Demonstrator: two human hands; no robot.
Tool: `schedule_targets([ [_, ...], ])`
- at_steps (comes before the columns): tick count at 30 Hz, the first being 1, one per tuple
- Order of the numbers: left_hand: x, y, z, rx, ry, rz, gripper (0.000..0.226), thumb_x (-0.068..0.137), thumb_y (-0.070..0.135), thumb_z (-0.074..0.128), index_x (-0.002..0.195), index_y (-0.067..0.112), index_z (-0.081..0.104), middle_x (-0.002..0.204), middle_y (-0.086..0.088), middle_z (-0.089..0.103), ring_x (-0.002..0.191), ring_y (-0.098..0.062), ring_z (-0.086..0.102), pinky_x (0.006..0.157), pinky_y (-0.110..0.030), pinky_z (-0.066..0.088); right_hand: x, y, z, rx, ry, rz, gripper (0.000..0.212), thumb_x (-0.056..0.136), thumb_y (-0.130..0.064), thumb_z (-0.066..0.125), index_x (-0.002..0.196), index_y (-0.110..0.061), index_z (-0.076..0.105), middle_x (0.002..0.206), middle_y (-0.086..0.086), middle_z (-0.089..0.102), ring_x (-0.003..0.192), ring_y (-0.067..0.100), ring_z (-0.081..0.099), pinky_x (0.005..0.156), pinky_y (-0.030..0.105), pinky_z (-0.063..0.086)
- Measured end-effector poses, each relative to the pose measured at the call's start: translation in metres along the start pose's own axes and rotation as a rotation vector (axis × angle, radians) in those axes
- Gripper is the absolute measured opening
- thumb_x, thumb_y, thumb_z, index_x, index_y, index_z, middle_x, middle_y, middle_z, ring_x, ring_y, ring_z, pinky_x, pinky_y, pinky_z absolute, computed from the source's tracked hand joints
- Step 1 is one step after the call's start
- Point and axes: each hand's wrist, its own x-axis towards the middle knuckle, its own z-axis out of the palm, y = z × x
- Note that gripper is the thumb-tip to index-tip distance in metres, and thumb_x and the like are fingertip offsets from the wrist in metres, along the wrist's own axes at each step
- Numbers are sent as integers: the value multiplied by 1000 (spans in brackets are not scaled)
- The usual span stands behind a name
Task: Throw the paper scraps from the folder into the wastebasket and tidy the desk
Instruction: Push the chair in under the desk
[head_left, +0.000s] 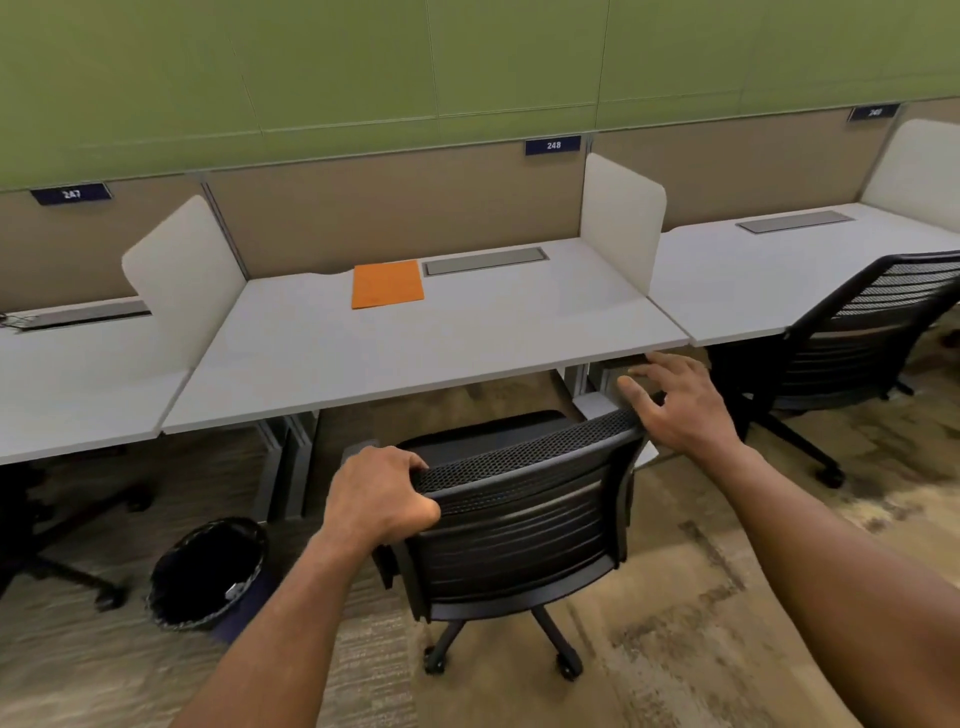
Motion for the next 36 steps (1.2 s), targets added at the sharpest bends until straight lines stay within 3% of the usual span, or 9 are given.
schedule_targets([
  [6, -9, -61, -14, 42, 71, 66, 60, 46, 47, 58, 104, 40, 70, 74, 20, 65, 68, -3, 56, 65, -24, 46, -13, -48, 3, -55, -3, -94, 68, 83, -83, 27, 106, -36, 69, 120, -12, 66, 117, 14, 52, 92, 40, 45],
  [10, -6, -88, -20, 128, 131, 197, 58, 57, 78, 51, 100, 41, 65, 83, 20, 66, 75, -4, 59, 61, -25, 39, -21, -76, 4, -121, -7, -85, 74, 83, -85, 17, 69, -34, 69, 67, -16, 65, 68, 11, 60, 59, 25, 37],
  [12, -2, -99, -21, 115, 130, 241, 77, 62, 98, 35, 107, 41, 62, 96, 23, 65, 86, -2, 58, 64, -25, 41, -21, -88, 5, -151, -28, -81, 77, 82, -86, 13, 48, -31, 56, 45, -14, 52, 51, 6, 51, 51, 22, 27],
  [16, 15, -112, -25, 94, 203, 234, 91, 76, 93, 14, 130, 32, 55, 131, 11, 59, 122, -12, 51, 87, -37, 46, -13, -100, 13, -208, -40, -60, 86, 79, -87, 10, 51, -27, 65, 42, -11, 51, 49, 5, 49, 48, 21, 25],
  [20, 39, -128, -32, 172, 262, 185, 78, 86, 81, 11, 106, 32, 68, 102, 11, 70, 95, -13, 61, 72, -31, 50, 3, -113, 29, -213, -42, -56, 90, 78, -88, 7, 57, -25, 69, 45, -11, 55, 51, 6, 52, 48, 23, 29],
  [24, 60, -147, -35, 211, 291, 147, 85, 88, 77, 2, 66, 27, 67, 56, 10, 57, 54, -7, 53, 50, -24, 43, 27, -129, 49, -195, -54, -44, 88, 78, -87, 11, 51, -23, 65, 46, -11, 55, 51, 8, 53, 48, 24, 31],
  [28, 89, -163, -35, 231, 307, 115, 84, 92, 71, 5, 64, 23, 67, 51, 5, 55, 49, -12, 52, 51, -28, 47, 53, -143, 70, -163, -51, -31, 80, 81, -83, 21, 40, -21, 50, 41, -11, 49, 46, 8, 49, 47, 23, 27],
  [33, 127, -182, -32, 245, 322, 68, 80, 94, 69, 6, 58, 25, 63, 50, 7, 52, 49, -12, 49, 55, -29, 47, 94, -154, 99, -174, -112, -57, 78, 82, -80, 17, 54, -24, 63, 52, -12, 57, 55, 7, 51, 49, 23, 34],
  [36, 151, -192, -32, 260, 330, 31, 81, 93, 69, 5, 58, 25, 63, 50, 9, 52, 48, -10, 47, 51, -26, 37, 119, -159, 116, -146, -134, -53, 77, 83, -78, 19, 55, -22, 64, 53, -11, 58, 56, 10, 54, 53, 25, 39],
])
